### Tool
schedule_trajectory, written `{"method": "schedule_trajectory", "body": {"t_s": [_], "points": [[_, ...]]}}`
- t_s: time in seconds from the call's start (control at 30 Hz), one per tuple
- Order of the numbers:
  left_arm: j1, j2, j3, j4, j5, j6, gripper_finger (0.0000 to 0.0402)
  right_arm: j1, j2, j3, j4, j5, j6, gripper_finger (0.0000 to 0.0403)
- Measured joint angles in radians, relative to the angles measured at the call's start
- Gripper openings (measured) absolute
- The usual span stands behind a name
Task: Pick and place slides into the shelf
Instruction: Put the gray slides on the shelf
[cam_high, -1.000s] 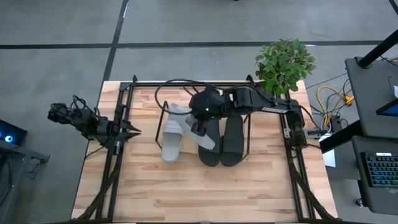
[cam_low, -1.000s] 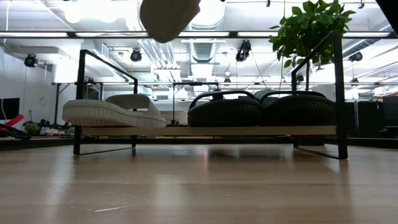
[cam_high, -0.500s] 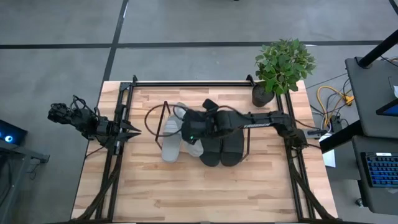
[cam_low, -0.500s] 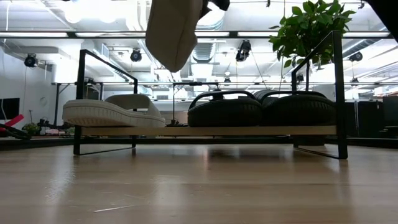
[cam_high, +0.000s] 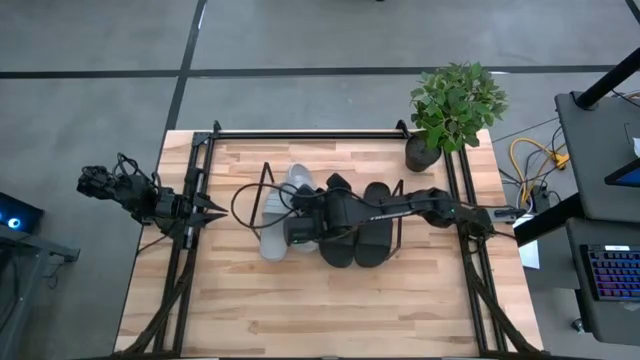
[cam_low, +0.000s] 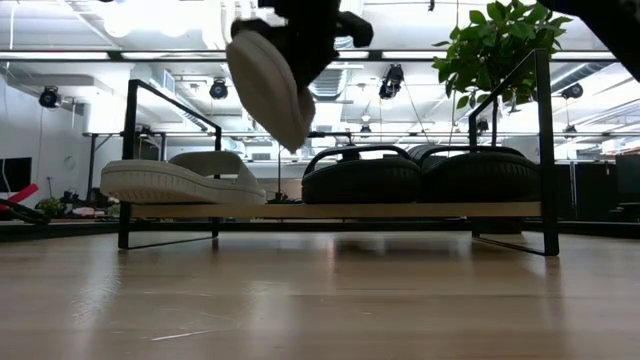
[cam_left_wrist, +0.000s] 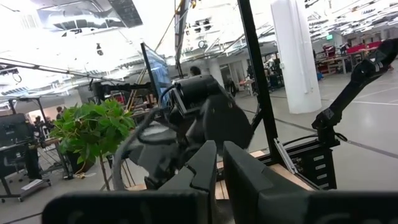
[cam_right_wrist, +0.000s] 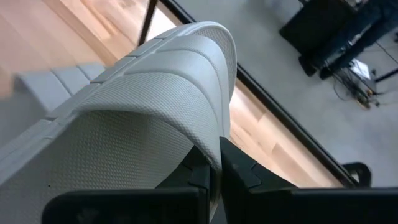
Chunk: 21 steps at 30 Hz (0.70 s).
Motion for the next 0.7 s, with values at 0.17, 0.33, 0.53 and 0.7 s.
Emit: {"method": "schedule_trajectory", "body": {"t_s": [0.17, 0.33, 0.53, 0.7], "points": [[0.000, 0.000, 0.000, -0.001, 0.000, 0.000, 0.0015, 0.004, 0.011, 0.000, -0.087, -0.001, 0.114, 0.0008], [0.000, 0.000, 0.000, -0.001, 0.000, 0.000, 0.0015, 0.016, 0.014, 0.000, -0.078, 0.001, 0.135, 0.0008], [0.000, 0.000, 0.000, -0.001, 0.000, 0.000, 0.0015, 0.027, 0.014, 0.000, -0.077, 0.009, 0.108, 0.0008], [0.000, 0.002, 0.000, -0.001, 0.000, 0.000, 0.0015, 0.033, 0.010, 0.006, -0.075, 0.021, 0.065, 0.0008]]}}
